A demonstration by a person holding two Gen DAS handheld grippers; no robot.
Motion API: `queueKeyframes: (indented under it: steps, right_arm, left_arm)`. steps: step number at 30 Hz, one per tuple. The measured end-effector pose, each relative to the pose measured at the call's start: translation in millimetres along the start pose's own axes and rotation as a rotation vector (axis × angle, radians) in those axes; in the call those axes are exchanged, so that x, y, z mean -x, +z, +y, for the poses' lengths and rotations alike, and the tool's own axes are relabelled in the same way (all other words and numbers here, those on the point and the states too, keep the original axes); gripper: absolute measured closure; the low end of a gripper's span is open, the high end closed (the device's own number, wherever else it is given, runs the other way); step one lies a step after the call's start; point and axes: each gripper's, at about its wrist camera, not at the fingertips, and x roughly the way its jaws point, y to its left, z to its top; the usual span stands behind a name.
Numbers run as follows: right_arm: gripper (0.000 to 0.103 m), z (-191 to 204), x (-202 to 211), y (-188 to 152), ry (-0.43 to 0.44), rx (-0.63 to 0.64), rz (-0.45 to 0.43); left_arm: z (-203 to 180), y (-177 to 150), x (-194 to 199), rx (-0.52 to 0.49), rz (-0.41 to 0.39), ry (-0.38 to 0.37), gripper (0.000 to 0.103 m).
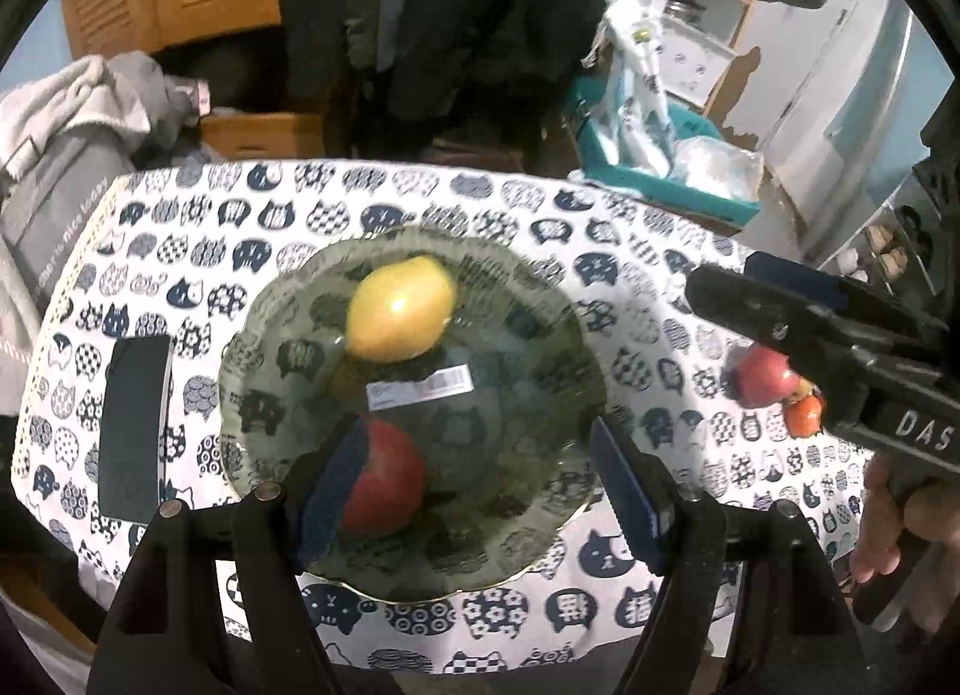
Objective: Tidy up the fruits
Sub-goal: 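Withdraw both open tools from the bowl back toward the fruit cluster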
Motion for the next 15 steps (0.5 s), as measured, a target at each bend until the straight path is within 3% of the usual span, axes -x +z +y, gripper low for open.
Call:
queueKeyframes:
  steps: [15]
  right_arm:
    - [0.015, -34.3, 88.9, -3.5, -0.083, -0.045, -0.165]
  left_arm:
    - [-58.0, 13.5, 33.4, -0.085, -0.080, -0.059, 0.023]
